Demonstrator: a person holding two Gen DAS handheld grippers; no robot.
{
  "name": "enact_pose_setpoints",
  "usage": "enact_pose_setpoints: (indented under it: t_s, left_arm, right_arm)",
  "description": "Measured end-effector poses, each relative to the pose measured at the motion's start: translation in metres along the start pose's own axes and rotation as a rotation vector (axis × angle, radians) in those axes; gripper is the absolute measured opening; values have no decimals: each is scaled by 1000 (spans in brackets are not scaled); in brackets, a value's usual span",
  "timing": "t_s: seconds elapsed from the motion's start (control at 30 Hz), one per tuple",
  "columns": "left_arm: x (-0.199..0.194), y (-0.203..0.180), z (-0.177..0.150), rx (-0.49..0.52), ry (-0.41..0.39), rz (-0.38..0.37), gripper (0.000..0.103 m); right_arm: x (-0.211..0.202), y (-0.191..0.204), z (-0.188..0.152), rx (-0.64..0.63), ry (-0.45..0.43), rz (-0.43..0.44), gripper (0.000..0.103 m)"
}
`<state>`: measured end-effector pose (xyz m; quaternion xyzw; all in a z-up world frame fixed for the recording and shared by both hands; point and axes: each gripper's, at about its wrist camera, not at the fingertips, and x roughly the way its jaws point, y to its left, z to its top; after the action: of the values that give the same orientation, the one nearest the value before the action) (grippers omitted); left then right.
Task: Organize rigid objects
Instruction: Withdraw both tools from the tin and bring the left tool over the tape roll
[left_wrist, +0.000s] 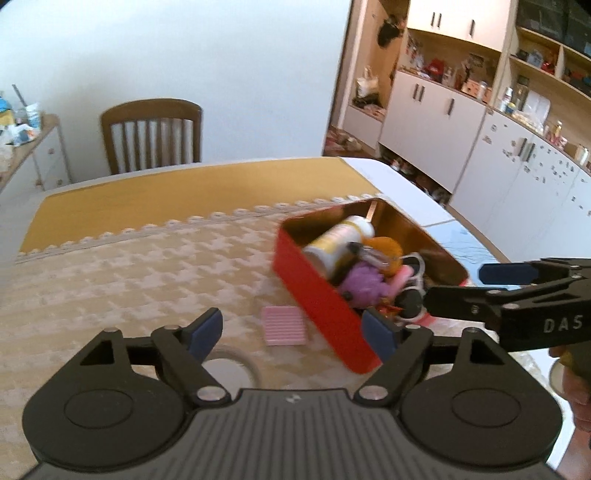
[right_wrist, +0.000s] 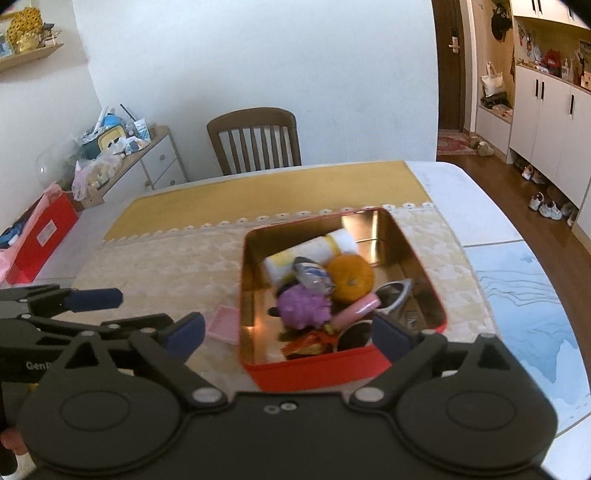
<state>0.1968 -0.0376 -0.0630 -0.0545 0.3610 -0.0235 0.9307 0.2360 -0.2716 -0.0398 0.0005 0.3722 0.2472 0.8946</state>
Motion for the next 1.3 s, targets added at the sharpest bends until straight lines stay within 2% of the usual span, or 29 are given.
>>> enact_pose_setpoints:
  t_s: [0.2, 0.6, 0.9, 1.13, 1.3]
  left_arm:
    - [-7, 31, -11, -19, -17, 35, 83]
    - [5, 60, -36, 4, 49, 9, 83]
    - [20, 59, -51, 72, 86, -23, 83]
    - [33, 65, -57, 74, 113, -44, 83]
    - [41, 67, -58, 82, 110, -22, 83]
  right_arm:
    - [8, 29, 1, 21, 9, -2, 98]
    - [40, 79, 6, 119, 74, -2, 98]
    - [88, 96, 7, 245, 191, -79, 89]
    - [116, 97, 3, 348, 257, -195, 77]
    - [135, 94, 4, 426, 283, -248, 72]
